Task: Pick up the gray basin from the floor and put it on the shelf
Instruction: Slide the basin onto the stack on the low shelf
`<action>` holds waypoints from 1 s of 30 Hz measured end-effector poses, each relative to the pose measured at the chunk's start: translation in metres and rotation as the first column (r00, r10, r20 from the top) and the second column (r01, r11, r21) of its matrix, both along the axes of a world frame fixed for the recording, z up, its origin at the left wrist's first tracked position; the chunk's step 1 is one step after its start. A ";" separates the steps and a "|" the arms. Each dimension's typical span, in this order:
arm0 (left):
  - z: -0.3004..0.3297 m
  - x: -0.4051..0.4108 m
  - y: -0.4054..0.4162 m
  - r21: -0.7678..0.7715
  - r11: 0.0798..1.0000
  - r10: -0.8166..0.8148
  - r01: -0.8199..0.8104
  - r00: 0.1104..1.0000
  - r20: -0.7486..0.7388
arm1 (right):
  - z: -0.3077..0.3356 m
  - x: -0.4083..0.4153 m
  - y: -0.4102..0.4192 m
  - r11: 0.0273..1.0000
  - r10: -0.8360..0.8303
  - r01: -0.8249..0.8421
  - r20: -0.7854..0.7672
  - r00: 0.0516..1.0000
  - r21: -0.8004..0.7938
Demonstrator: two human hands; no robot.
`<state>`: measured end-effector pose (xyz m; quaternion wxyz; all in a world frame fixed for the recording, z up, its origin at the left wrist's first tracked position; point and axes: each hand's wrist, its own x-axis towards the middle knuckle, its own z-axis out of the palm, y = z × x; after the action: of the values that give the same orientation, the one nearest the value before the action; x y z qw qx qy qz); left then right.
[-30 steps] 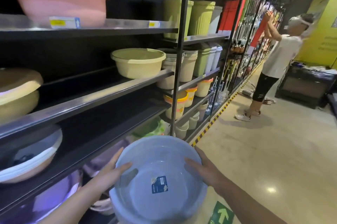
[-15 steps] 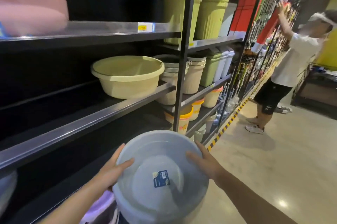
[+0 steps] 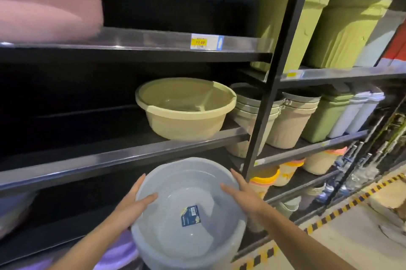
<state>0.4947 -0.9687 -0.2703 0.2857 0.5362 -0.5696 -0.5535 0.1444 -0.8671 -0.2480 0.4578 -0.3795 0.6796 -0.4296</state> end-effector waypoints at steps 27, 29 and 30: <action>-0.006 -0.050 -0.072 0.066 0.907 0.398 -0.417 0.896 0.198 | -0.036 -0.023 -0.193 0.985 0.141 -0.122 -0.156 0.978 0.124; -0.014 -0.050 -0.078 0.068 0.899 0.412 -0.433 0.888 0.204 | -0.043 -0.023 -0.199 0.983 0.149 -0.132 -0.135 0.980 0.129; -0.018 -0.049 -0.082 0.069 0.896 0.420 -0.439 0.886 0.195 | -0.047 -0.023 -0.202 0.981 0.156 -0.139 -0.126 0.980 0.133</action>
<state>0.4458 -1.0506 -0.2883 0.3197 0.7106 -0.4277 -0.4581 0.1216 -1.0693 -0.2954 0.4638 -0.4280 0.7045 -0.3246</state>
